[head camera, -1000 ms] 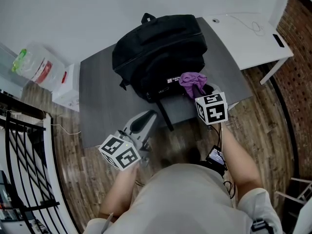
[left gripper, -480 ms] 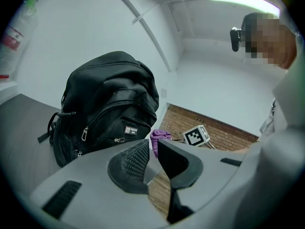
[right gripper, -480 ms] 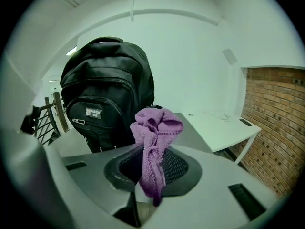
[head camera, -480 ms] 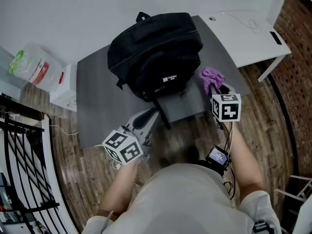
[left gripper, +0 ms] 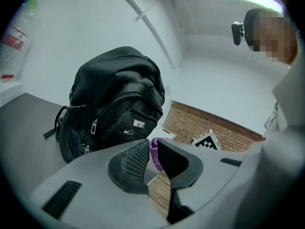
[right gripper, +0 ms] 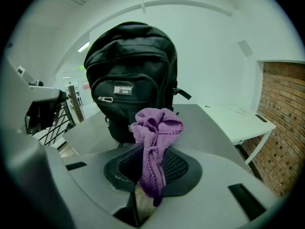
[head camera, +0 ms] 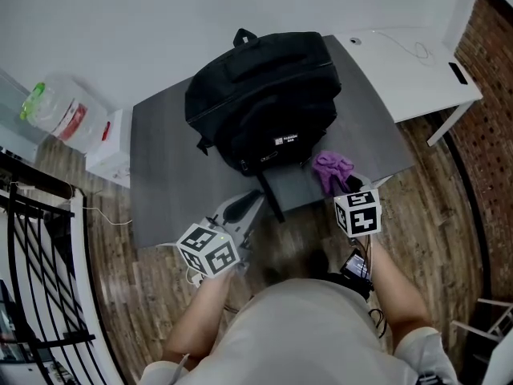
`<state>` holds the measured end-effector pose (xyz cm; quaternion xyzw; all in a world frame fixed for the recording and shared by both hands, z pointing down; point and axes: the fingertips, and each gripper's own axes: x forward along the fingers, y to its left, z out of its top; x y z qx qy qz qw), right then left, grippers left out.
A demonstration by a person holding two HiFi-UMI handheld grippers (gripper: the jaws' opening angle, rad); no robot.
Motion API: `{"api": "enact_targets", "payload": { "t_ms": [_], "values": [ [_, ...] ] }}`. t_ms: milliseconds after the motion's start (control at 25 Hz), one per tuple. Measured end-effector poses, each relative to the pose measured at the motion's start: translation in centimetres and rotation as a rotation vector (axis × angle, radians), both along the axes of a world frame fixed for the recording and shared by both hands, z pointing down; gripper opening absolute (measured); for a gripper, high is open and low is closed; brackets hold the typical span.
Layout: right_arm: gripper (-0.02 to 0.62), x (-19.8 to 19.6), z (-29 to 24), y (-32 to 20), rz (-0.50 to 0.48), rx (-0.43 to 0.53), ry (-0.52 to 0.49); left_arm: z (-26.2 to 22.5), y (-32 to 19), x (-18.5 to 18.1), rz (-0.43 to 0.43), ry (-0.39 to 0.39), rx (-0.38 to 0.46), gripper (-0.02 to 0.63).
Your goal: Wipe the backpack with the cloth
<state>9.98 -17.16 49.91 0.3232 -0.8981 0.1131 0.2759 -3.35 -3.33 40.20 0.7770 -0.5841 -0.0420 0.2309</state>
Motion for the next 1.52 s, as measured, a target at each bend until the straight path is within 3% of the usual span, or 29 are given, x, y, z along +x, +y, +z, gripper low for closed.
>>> {"api": "enact_targets", "payload": {
  "t_ms": [360,760,1000,1520],
  "values": [
    [0.078,-8.3,1.6,6.8,-0.231,-0.052,0.007,0.1,1.9,-2.1,-0.064,-0.003,-0.007,0.057],
    [0.078,-17.6,0.7,11.5,-0.443,-0.003,0.008,0.1,4.2,-4.9,-0.14,-0.003,-0.012,0.057],
    [0.078,-18.5,0.6,8.8,-0.399,0.035,0.017,0.2,4.6,-5.5,-0.151,-0.003,-0.017,0.057],
    [0.078,-14.0,2.0,2.3,-0.217,0.049,0.01,0.3,2.9,-3.7,-0.122,-0.022,-0.034,0.057]
  ]
}}
